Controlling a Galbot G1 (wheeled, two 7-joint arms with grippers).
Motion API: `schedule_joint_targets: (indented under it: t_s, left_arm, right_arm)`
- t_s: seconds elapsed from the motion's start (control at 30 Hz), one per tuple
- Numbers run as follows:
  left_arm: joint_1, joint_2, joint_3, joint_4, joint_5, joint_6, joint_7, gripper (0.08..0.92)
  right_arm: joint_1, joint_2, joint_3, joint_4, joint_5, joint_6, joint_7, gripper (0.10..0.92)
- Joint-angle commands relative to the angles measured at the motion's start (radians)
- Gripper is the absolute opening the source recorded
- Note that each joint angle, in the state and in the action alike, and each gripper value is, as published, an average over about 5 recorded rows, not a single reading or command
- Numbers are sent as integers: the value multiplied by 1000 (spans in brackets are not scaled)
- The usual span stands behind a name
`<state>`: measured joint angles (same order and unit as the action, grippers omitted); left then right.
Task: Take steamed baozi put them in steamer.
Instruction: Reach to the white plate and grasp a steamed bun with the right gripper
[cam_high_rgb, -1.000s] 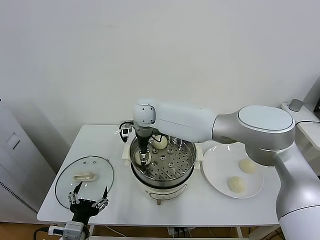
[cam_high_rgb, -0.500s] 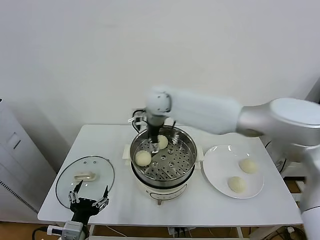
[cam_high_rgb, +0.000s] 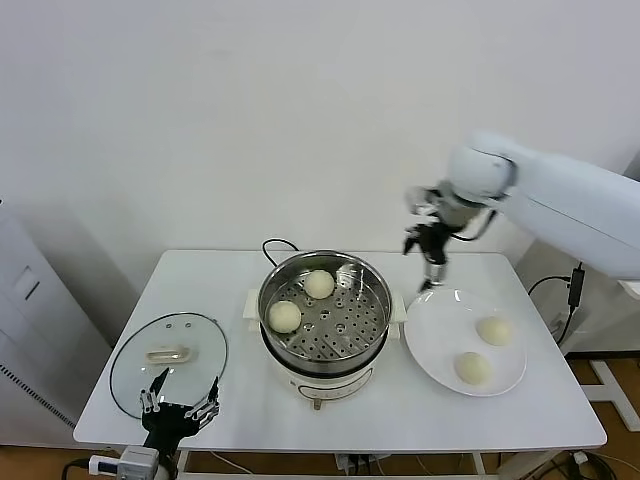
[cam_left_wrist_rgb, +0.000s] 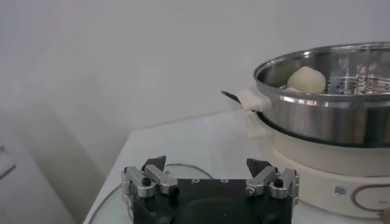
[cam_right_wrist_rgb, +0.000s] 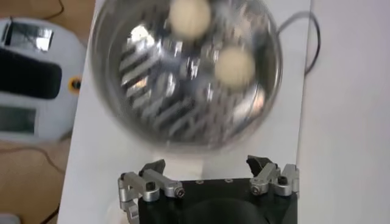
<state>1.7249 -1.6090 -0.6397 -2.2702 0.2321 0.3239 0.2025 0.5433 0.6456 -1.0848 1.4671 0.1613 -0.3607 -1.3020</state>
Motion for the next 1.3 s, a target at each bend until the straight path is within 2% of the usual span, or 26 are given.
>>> schedule_joint_targets:
  t_s: [0.03, 0.4, 0.67, 0.93, 1.3]
  left_arm:
    - [11, -14, -5, 25, -22, -6, 4, 823]
    - [24, 2, -12, 51, 8, -22, 1, 823]
    - [29, -2, -14, 58, 16, -20, 5, 823]
    - [29, 2, -14, 63, 15, -20, 4, 823]
    - [33, 8, -11, 58, 15, -21, 4, 823]
  right_arm:
    - [-369, -235, 255, 19, -212, 176, -45, 823]
    - [-621, -123, 451, -134, -367, 280, -46, 823]
    - [-710, -84, 486, -157, -421, 257, -36, 823]
    - [-797, -28, 562, -204, -438, 235, 39, 823]
    - [-810, 27, 610, -216, -452, 191, 79, 823]
